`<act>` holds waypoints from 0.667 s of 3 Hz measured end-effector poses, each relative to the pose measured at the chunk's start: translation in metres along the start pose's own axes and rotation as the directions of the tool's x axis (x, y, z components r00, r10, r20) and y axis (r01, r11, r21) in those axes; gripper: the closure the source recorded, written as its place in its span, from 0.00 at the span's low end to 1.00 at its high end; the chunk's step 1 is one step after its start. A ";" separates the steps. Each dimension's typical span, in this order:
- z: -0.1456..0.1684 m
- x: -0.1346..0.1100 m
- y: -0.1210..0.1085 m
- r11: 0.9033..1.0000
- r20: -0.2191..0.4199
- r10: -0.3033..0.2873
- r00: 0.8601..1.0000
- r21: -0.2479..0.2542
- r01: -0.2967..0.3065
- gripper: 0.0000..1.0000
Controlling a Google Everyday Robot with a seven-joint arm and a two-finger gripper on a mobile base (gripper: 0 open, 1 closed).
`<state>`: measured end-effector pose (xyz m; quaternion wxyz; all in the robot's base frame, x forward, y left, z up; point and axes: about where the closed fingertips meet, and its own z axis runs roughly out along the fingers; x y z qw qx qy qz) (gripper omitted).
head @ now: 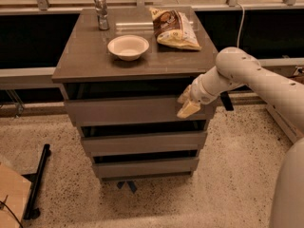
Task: Close top drawer
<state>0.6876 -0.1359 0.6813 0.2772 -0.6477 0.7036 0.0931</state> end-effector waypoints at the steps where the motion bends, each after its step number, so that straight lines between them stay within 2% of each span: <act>1: 0.002 0.000 0.001 1.000 0.001 0.000 1.000 -0.004 0.000 0.00; 2: 0.002 -0.001 0.004 1.000 0.001 0.000 1.000 -0.004 0.000 0.00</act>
Offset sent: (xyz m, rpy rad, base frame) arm -0.0003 0.0016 -0.0019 0.0005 0.0031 0.0026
